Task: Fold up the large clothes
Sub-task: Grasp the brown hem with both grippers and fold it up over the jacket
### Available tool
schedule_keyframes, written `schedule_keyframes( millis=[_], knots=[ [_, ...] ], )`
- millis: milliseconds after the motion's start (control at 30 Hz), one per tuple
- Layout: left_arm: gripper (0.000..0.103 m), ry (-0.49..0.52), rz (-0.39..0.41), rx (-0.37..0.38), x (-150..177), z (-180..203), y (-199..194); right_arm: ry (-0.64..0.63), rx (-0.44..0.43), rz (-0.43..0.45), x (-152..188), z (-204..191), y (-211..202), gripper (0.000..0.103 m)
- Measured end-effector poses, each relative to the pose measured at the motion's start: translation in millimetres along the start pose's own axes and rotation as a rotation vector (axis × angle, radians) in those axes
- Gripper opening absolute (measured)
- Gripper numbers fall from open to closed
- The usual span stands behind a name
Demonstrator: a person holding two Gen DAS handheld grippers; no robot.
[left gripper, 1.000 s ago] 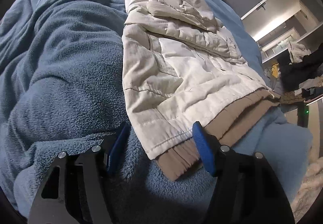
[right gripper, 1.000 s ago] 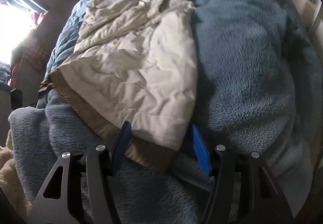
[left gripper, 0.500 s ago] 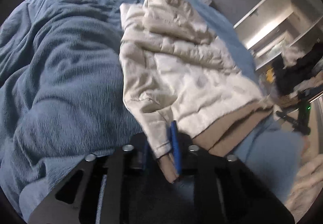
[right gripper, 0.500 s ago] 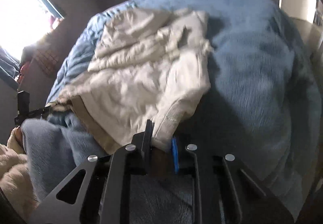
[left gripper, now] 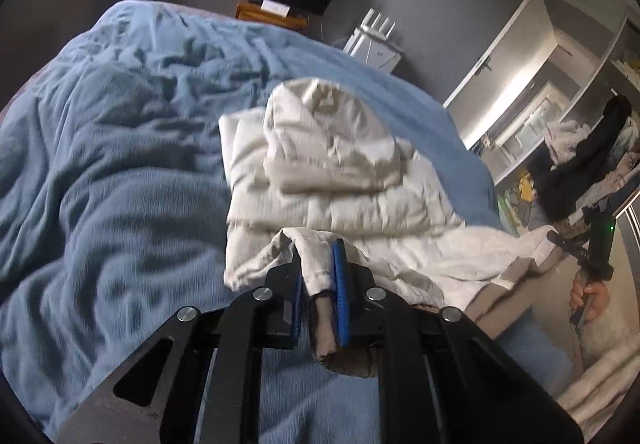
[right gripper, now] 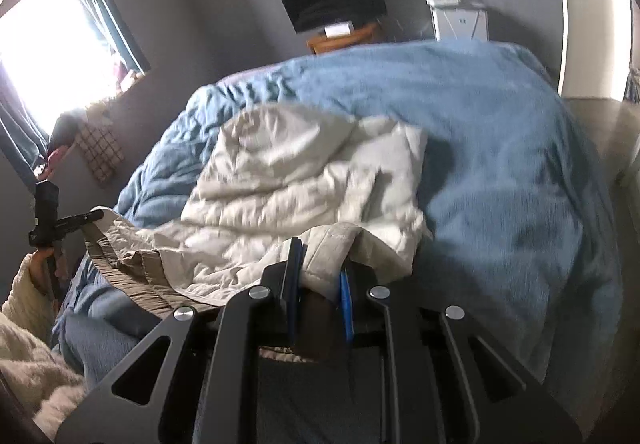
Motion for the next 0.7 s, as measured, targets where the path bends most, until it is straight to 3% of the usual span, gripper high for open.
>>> schedule_keyframes(
  millis=[400,567,700],
  knots=[
    [0.013,-0.04,0.15,0.015,-84.5,-11.2,46.8,0.085,0.039,0.245,-83.2,24.1,69.5,0.014],
    [0.013,-0.05,0.175,-0.025,-114.3,-20.3,87.3,0.184,0.076,0.288,-109.7,48.0,119.4,0.014],
    [0.013,-0.052,0.161,-0.098,-135.7,-33.7,134.4,0.208,0.134,0.298,-125.3,64.5,161.7,0.014]
  ],
)
Point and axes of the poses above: each gripper's, at about its wrist camera, not at the fingertips, and y roughly the way its jaws point, z to its right, x to its underside, the point moved 2 cm from there along y, roughly the way its jaws point, and after that the axes turned 9 degrees about z, right-handed, at the moved point
